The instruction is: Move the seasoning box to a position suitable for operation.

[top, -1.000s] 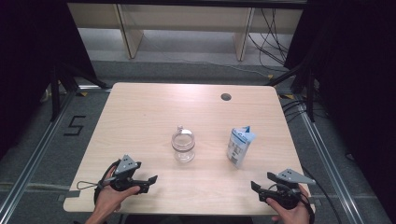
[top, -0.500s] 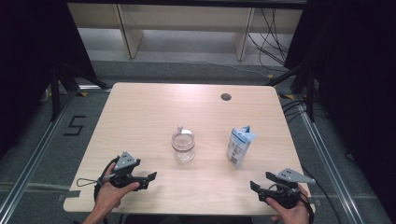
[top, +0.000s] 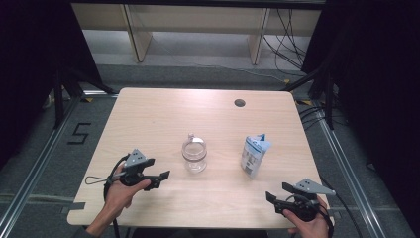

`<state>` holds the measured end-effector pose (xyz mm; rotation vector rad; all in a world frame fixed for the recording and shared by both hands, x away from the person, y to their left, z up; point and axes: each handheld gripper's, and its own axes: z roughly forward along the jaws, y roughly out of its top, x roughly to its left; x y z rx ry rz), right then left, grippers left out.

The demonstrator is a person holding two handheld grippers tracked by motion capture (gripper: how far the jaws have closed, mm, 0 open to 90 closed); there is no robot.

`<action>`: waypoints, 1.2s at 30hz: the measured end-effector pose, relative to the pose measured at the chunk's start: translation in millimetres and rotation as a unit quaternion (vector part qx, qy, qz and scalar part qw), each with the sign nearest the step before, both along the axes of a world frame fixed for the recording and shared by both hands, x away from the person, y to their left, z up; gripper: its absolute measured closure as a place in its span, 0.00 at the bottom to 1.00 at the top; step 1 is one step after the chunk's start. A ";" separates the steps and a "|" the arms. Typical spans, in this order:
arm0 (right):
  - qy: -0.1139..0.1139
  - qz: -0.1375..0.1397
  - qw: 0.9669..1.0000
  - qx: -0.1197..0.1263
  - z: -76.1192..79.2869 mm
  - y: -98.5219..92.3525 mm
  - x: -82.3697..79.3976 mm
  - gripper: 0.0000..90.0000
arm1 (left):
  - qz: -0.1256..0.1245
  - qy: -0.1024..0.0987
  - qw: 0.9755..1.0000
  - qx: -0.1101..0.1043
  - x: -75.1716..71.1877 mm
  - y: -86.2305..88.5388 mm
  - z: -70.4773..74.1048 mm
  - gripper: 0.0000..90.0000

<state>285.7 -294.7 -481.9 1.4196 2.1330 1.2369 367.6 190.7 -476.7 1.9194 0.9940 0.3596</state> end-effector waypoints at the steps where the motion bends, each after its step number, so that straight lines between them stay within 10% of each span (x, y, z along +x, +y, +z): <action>1: -0.006 0.005 1.000 0.004 -1.1 0.3 0.8 0.28 | 0.000 -0.001 1.000 -0.004 3.2 -0.6 0.8 0.25; 14: -0.017 0.012 1.000 -0.012 -2.6 -1.5 3.7 0.28 | 0.018 -0.013 0.999 -0.037 45.7 1.3 28.4 0.44; 36: 0.006 0.009 1.000 0.005 -2.5 1.4 2.7 0.28 | -0.050 -0.023 0.998 0.033 92.2 -53.8 62.2 0.99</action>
